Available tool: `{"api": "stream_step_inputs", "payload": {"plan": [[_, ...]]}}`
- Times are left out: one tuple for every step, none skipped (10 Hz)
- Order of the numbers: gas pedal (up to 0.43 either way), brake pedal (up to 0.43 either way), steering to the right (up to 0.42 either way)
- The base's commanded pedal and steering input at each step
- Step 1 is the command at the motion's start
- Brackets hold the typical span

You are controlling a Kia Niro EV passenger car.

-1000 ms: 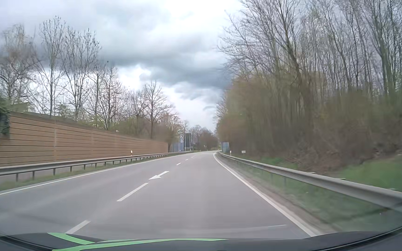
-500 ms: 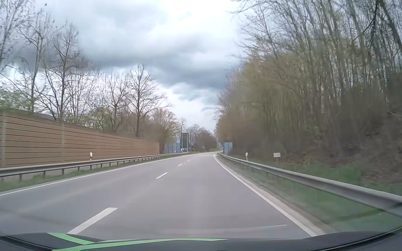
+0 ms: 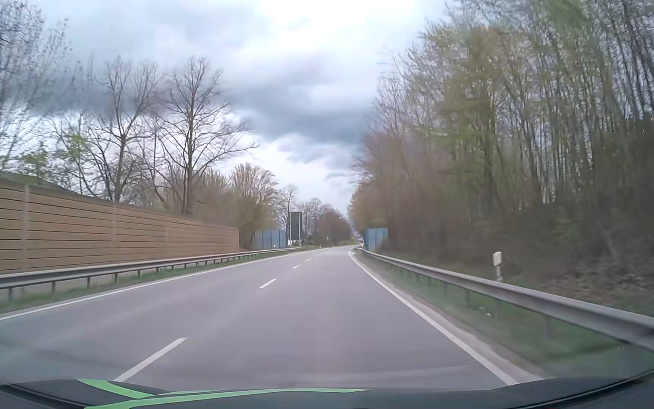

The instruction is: Follow the waypoints while adhering to traffic rules and regulations

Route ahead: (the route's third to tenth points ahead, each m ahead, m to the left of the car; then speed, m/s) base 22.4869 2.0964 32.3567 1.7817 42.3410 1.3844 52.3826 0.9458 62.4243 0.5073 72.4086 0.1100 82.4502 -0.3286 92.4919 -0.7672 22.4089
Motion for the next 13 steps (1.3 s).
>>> {"api": "stream_step_inputs", "payload": {"plan": [[0.220, 0.000, 0.003], [0.220, 0.000, 0.003], [0.220, 0.000, 0.003], [0.220, 0.000, 0.003], [0.220, 0.000, 0.004], [0.220, 0.000, 0.004], [0.220, 0.000, 0.004], [0.220, 0.000, 0.004], [0.220, 0.000, 0.004], [0.220, 0.000, 0.004], [0.220, 0.000, 0.004], [0.220, 0.000, 0.004], [0.220, 0.000, 0.004]]}}
